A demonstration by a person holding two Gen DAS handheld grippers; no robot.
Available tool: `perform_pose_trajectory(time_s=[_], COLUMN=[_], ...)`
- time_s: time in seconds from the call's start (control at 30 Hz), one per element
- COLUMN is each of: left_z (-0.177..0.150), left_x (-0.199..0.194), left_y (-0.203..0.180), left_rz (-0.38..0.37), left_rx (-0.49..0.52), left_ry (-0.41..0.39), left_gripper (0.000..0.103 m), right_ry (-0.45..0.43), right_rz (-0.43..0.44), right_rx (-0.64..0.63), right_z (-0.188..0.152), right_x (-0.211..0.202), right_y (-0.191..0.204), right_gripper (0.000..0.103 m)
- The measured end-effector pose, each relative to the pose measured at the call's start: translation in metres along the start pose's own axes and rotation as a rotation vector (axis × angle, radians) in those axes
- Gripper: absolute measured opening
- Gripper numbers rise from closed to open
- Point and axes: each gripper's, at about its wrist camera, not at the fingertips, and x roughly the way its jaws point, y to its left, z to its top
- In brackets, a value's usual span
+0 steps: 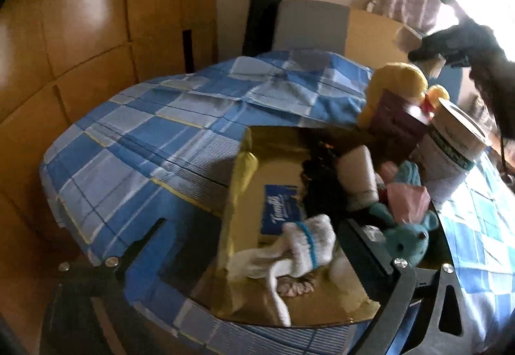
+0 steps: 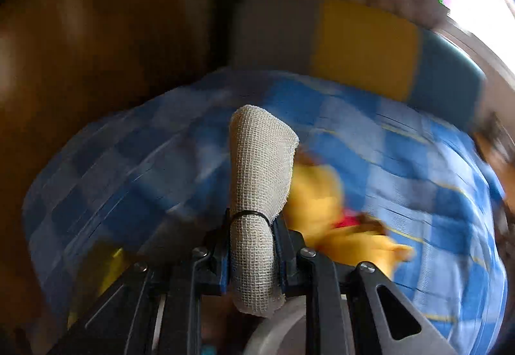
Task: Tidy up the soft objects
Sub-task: 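Carry the beige rolled cloth into the gold tray and open the right tool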
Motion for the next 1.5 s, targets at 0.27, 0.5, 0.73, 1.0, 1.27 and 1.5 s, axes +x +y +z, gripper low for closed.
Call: perform_pose_trajectory(time_s=[0.27,0.5,0.73,1.0,1.27,1.5], left_z=[-0.001,-0.005,-0.007,-0.010,-0.010,-0.010], left_x=[-0.008,-0.013,-0.014,-0.015,-0.021,-0.033], left_y=[0.010,0.011,0.008,0.000,-0.006,-0.018], left_rz=[0.041,0.050,0.056,0.069,0.077,0.067], left_rx=[-0.024,-0.029,-0.025,-0.013,-0.015,-0.009], left_ry=[-0.018,-0.020,-0.019,-0.012,-0.032,-0.062], left_gripper=[0.103,0.103,0.103,0.103,0.103,0.103], right_ry=[0.121,0.214,0.228,0.200,0.094,-0.047], right_rz=[0.175,0.193,0.147,0.166,0.162,0.026], right_rx=[-0.164,-0.138,-0.138,-0.117,-0.052,0.019], right_z=[-0.078,-0.135,-0.166,-0.176,-0.182,-0.201], right_x=[0.019,0.043,0.049,0.041,0.003,-0.043], right_y=[0.104,0.139,0.144,0.146,0.130,0.109], right_gripper=[0.020,0.022,0.024,0.039,0.041,0.041])
